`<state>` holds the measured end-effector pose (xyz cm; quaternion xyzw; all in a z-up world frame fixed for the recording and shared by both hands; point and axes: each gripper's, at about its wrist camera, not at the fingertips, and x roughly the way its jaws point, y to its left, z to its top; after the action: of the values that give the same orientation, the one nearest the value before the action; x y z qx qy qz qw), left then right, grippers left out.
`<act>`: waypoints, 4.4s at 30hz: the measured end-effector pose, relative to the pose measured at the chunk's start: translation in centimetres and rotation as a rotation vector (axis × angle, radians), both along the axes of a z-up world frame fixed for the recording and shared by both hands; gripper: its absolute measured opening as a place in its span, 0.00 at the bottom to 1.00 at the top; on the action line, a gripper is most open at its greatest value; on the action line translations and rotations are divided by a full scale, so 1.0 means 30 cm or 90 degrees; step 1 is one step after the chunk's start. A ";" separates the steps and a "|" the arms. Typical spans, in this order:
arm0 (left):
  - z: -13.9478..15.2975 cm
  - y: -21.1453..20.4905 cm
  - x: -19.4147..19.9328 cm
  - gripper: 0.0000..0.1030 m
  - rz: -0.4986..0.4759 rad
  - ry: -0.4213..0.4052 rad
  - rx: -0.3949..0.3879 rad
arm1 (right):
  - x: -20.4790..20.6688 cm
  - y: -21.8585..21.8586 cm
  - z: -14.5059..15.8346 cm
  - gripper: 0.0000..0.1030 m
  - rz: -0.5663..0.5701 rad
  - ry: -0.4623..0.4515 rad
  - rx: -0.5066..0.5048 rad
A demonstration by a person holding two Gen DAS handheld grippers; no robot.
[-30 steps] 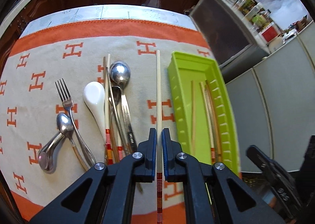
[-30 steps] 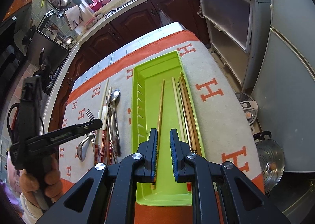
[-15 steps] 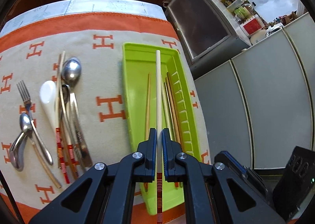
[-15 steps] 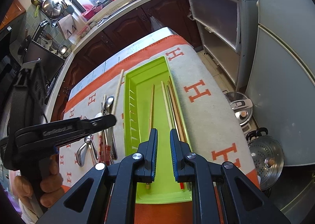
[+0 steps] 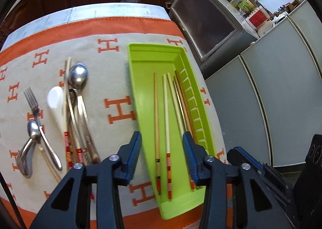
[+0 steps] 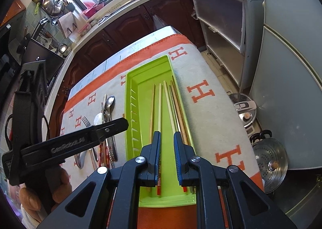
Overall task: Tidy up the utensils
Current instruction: 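Lower the held chopstick into the green tray and open the left tool, then grasp a steel chopstick with the right tool while the left tool grasps a red-striped chopstick, then carry both chopsticks into the green tray and open both tools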
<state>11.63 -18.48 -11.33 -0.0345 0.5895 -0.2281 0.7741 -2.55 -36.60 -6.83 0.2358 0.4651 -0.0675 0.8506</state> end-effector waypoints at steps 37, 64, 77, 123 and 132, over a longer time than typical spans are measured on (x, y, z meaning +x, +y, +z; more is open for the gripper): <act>-0.019 0.671 -0.016 0.23 0.145 -0.004 -0.018 | 0.480 0.585 -0.178 0.13 0.313 0.124 0.036; -0.125 0.640 0.067 0.23 0.143 0.045 -0.017 | 0.674 0.701 -0.350 0.06 0.327 0.154 -0.087; -0.142 0.462 0.162 0.23 0.103 0.066 -0.021 | 0.492 0.427 -0.128 0.06 0.235 0.051 0.062; 0.080 0.282 0.021 0.03 0.049 -0.029 -0.046 | 0.236 0.072 -0.018 0.06 0.095 -0.001 -0.043; 0.078 0.103 -0.021 0.03 -0.016 -0.013 -0.059 | 0.282 0.048 -0.145 0.23 0.088 0.082 -0.060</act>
<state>11.01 -15.40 -9.00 -0.0605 0.5709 -0.2649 0.7748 5.92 -35.15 -11.19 0.1581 0.5304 -0.0456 0.8317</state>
